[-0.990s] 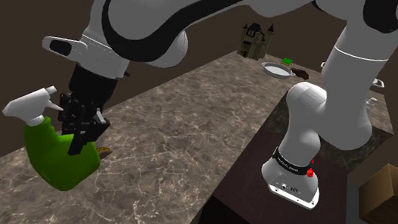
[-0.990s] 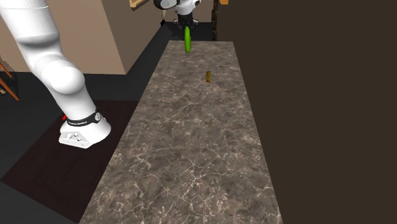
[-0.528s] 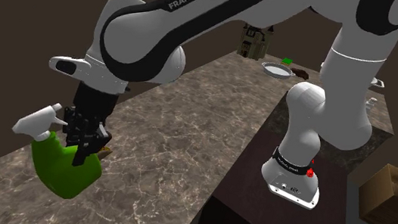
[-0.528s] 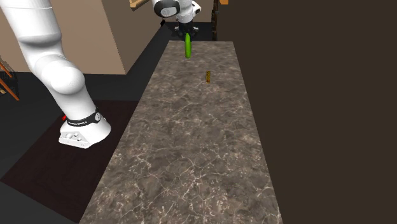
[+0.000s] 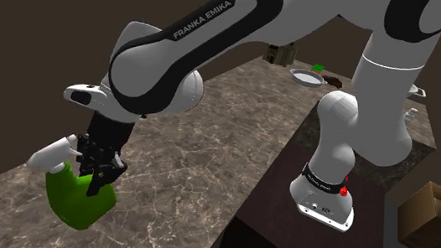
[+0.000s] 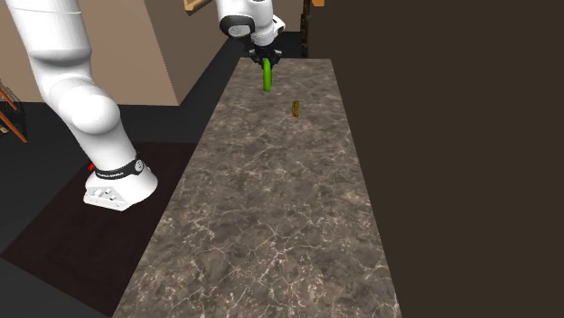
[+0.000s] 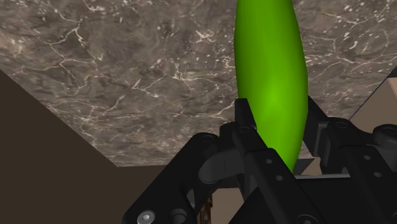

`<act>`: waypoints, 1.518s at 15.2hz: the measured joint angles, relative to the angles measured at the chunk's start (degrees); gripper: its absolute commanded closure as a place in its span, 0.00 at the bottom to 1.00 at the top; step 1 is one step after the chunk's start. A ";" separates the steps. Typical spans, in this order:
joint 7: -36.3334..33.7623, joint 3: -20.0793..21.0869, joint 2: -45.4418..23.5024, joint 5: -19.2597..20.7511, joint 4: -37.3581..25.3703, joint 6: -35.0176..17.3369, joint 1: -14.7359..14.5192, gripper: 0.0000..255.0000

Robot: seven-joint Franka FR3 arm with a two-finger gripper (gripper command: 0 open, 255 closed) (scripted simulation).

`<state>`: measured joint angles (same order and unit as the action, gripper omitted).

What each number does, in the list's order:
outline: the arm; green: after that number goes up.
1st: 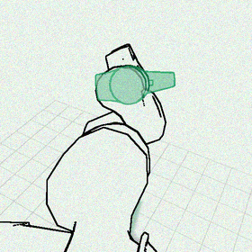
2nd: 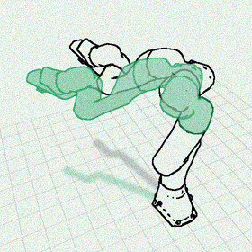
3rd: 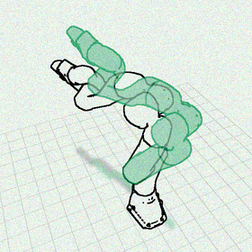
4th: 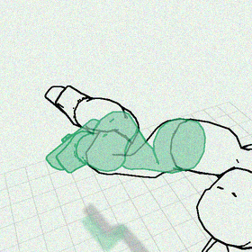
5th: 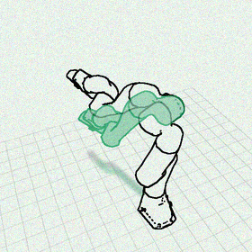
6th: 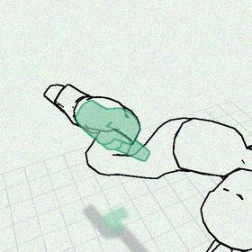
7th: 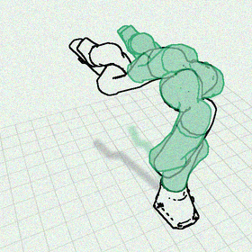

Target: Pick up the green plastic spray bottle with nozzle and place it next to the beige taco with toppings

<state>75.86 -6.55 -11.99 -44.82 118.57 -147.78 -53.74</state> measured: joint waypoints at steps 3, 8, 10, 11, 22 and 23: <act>2.25 0.56 -1.39 -2.10 0.41 -1.36 0.34 1.00; 5.75 1.64 -3.99 -5.48 0.50 -3.47 0.89 1.00; 7.12 2.16 -5.18 -6.86 0.35 -4.30 1.11 1.00; 7.44 2.24 -5.40 -7.14 0.33 -4.42 1.21 1.00; 7.86 2.35 -5.57 -7.51 0.39 -4.62 1.31 0.00; 7.86 2.35 -5.57 -7.51 0.39 -4.62 1.31 0.00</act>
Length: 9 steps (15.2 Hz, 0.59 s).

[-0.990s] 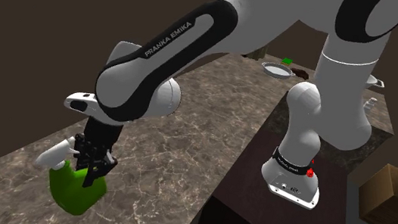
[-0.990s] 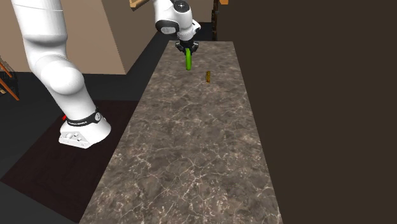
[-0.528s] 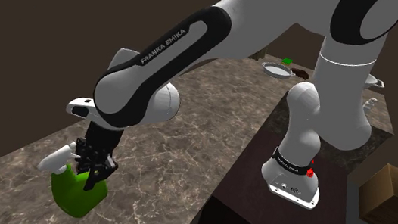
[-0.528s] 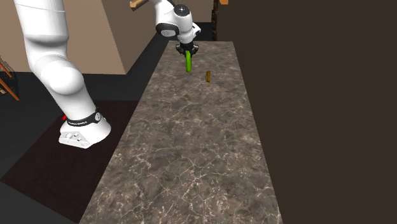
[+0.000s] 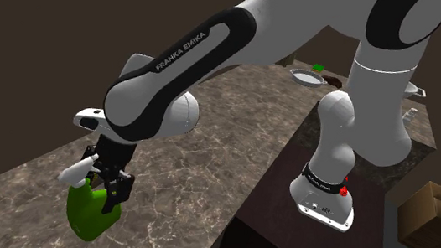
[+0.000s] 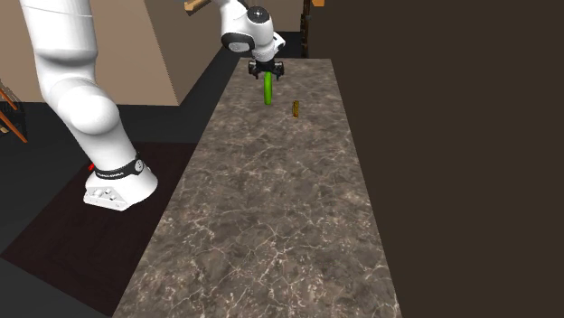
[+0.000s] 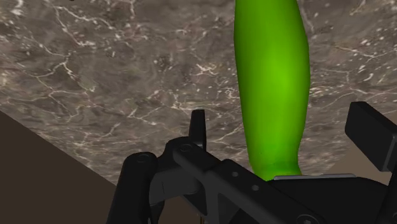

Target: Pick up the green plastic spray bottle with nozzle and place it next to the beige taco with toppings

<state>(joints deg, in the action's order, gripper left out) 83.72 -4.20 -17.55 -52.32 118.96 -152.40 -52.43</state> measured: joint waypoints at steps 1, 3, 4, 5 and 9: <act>-0.53 -0.24 0.91 0.56 0.54 0.32 -0.12 0.00; -1.82 -1.32 3.73 2.60 1.71 2.08 0.12 0.00; -2.49 -1.80 5.13 3.61 2.29 2.90 0.22 0.00; -2.89 -2.02 6.16 4.14 2.94 3.22 0.20 0.00; -3.10 -2.21 7.03 4.56 3.55 3.54 0.25 0.00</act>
<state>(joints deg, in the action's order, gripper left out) 80.62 -6.40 -10.52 -47.76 122.50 -148.86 -52.18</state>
